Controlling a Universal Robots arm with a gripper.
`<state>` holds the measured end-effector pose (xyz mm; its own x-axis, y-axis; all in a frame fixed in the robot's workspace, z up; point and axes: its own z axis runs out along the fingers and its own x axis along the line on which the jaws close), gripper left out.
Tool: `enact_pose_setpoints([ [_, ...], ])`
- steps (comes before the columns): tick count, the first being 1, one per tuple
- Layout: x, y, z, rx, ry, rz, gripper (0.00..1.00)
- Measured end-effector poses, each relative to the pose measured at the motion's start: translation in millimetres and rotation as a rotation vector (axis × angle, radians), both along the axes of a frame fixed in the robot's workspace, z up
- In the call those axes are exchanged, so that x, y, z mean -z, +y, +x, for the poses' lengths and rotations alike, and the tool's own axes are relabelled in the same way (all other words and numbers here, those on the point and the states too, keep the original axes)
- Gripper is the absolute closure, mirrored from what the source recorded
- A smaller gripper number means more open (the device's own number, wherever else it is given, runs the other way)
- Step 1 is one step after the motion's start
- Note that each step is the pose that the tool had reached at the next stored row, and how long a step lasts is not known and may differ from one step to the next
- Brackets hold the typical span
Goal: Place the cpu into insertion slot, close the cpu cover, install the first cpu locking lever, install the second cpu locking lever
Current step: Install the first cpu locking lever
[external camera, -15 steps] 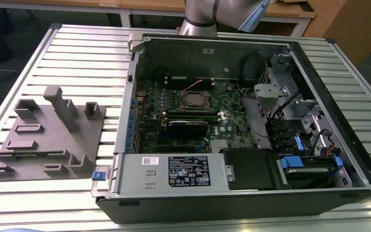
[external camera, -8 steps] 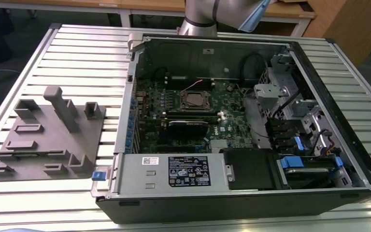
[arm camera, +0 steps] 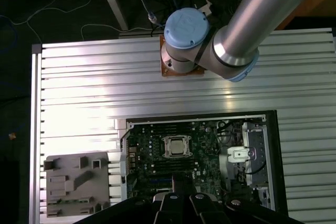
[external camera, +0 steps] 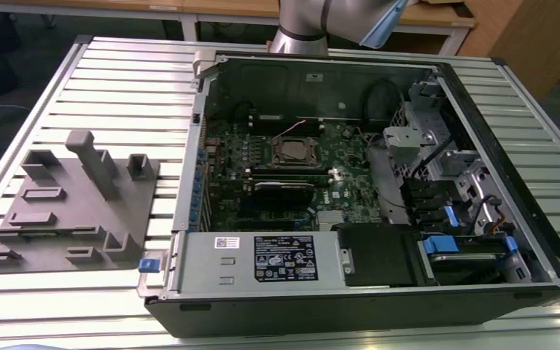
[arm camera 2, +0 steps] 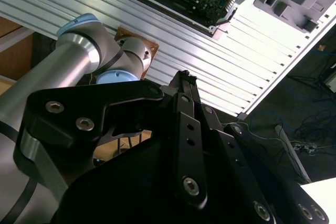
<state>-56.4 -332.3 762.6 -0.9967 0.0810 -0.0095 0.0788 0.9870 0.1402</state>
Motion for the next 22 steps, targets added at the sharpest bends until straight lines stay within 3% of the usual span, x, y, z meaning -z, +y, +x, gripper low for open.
enact_pose_setpoints([
  [22, 6.4, 0.0, 0.0, 0.0, 0.0, 0.0001, 0.89],
])
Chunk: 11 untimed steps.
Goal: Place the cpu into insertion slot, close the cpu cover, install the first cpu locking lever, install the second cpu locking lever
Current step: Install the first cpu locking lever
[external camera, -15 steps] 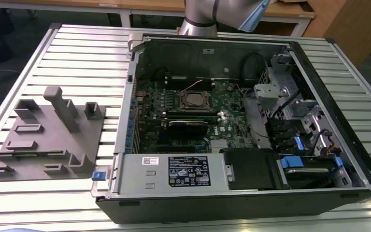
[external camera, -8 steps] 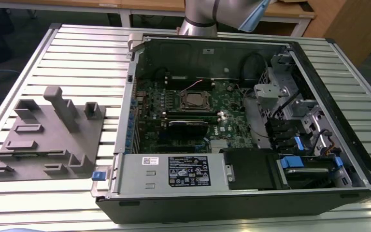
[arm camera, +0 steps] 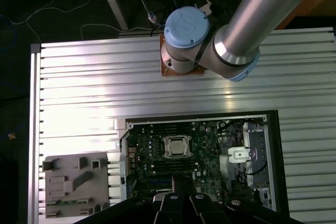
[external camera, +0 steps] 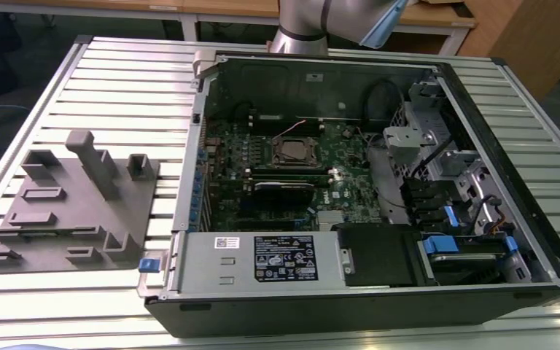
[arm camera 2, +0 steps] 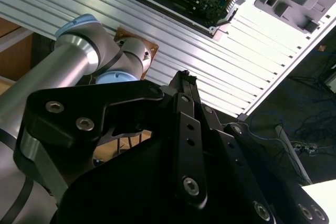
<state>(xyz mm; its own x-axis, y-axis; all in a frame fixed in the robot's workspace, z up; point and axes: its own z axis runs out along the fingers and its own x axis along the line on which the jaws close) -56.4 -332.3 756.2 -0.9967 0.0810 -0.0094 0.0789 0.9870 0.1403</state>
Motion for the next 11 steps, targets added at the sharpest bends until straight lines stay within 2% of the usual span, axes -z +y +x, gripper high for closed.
enact_pose_setpoints([
  [11, 3.1, 0.0, 0.0, 0.0, 0.0, 0.0001, 0.89],
])
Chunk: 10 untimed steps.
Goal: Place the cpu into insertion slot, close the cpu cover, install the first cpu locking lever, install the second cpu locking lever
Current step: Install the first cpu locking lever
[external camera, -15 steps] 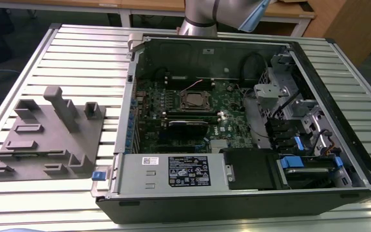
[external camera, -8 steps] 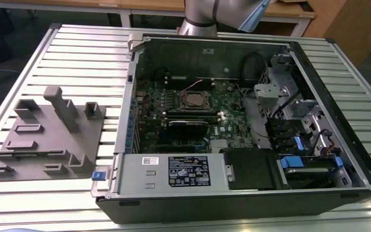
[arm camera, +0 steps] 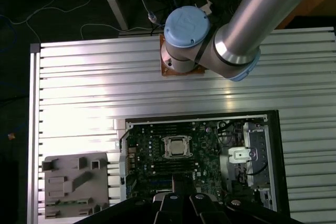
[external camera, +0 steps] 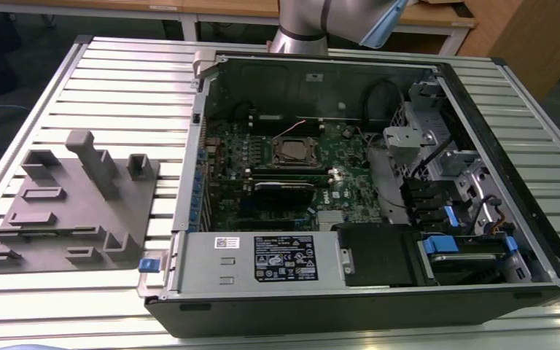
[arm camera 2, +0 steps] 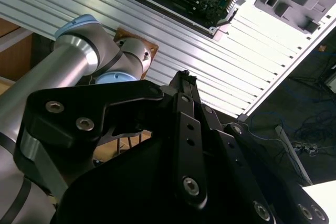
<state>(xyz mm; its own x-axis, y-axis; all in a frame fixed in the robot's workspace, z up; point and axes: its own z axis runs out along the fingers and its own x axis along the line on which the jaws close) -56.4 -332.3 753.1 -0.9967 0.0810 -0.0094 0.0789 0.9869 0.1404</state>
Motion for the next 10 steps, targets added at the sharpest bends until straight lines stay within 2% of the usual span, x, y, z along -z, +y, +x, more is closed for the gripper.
enact_pose_setpoints([
  [8, 2.2, 0.0, 0.0, 0.0, 0.0, 0.0, 0.89],
  [10, 5.2, 0.0, 0.0, 0.0, 0.0001, -0.0001, 0.89],
])
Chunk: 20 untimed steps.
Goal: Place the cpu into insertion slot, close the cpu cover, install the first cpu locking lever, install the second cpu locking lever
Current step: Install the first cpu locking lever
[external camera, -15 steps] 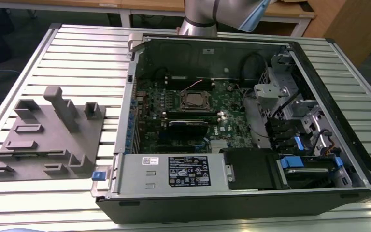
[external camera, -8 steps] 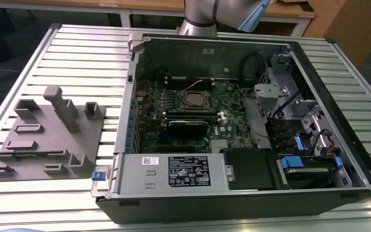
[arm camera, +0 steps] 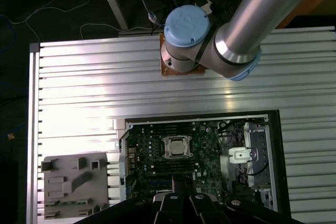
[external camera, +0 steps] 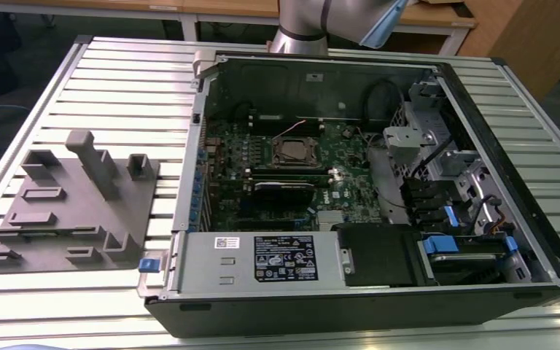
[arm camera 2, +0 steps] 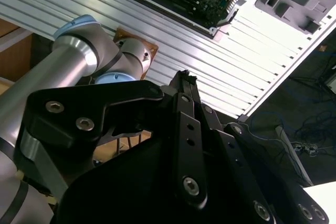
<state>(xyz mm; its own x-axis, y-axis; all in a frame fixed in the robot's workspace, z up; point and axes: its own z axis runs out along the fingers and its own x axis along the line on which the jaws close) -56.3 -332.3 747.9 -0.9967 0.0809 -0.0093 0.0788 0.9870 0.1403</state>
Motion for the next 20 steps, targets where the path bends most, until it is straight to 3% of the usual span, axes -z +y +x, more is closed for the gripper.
enact_pose_setpoints([
  [20, 36.4, -1.8, -0.1, 0.0, -0.0002, 0.0002, 0.89],
])
